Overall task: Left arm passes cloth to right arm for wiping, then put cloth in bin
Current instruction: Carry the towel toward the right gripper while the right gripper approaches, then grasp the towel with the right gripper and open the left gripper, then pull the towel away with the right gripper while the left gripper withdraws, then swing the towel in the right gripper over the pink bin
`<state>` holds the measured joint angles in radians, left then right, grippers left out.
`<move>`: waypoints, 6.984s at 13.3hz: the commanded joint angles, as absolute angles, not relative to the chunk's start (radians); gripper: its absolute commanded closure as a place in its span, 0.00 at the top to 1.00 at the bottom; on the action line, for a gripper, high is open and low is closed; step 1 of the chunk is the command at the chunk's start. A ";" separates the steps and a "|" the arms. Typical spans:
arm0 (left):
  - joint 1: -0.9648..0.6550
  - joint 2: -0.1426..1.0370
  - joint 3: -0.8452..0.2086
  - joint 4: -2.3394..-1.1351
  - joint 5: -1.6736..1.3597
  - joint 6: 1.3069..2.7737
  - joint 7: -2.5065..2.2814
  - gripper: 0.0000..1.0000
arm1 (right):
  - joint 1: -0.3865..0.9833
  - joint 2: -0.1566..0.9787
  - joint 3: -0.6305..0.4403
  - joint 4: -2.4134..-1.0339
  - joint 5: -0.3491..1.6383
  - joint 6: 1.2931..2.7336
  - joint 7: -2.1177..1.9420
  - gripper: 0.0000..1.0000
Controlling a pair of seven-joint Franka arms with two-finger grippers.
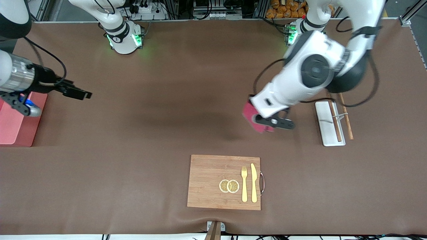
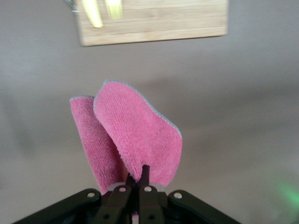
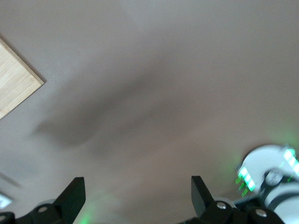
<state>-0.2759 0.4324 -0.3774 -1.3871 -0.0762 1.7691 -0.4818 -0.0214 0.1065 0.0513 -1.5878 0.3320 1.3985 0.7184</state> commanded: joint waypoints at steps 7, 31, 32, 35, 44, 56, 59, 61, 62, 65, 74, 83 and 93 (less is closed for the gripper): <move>-0.595 0.552 -0.357 -1.313 -0.078 2.187 -1.025 0.00 | -0.005 0.229 0.046 -1.675 0.670 1.373 1.085 1.00; -0.773 0.591 -0.276 -1.318 -0.066 2.615 -1.338 0.00 | 0.149 0.232 0.046 -1.873 0.905 1.583 1.077 0.00; -0.772 0.588 -0.276 -1.319 -0.066 2.615 -1.338 0.00 | 0.146 0.232 0.046 -1.871 0.907 1.580 1.077 0.00; -0.767 0.581 -0.276 -1.319 -0.066 2.615 -1.339 0.01 | 0.144 0.233 0.046 -1.871 0.907 1.582 1.077 0.00; -0.642 0.465 -0.259 -1.402 0.110 2.469 -1.312 1.00 | 0.192 0.250 0.044 -1.850 0.704 1.661 0.795 0.00; -0.131 0.264 -0.284 -1.636 0.049 2.211 -0.745 1.00 | -0.131 0.389 0.041 -1.905 0.073 1.896 0.093 0.00; -0.029 0.178 -0.285 -1.707 0.000 2.140 -0.600 1.00 | -0.262 0.411 0.040 -1.869 0.013 1.934 -0.194 0.00; 0.029 0.158 -0.285 -1.707 -0.020 2.050 -0.484 1.00 | -0.310 0.411 0.040 -1.810 -0.085 1.930 -0.282 0.00; 0.067 0.147 -0.285 -1.707 -0.032 2.002 -0.409 1.00 | -0.317 0.411 0.040 -1.787 -0.118 1.928 -0.319 0.00; 0.153 0.103 -0.284 -1.704 -0.038 1.827 -0.214 1.00 | -0.328 0.416 0.040 -1.781 -0.127 1.931 -0.365 0.00; -0.109 0.026 0.024 -1.675 -0.025 1.614 -0.022 1.00 | 0.042 0.420 0.055 -1.836 0.145 1.927 0.211 0.00; -0.144 -0.005 0.048 -1.624 0.000 1.531 0.061 1.00 | 0.266 0.391 0.046 -1.784 0.302 1.916 0.554 0.00; -0.132 -0.026 -0.025 -1.591 0.026 1.574 0.054 1.00 | -0.161 0.212 0.029 -1.695 0.146 1.745 -0.225 0.00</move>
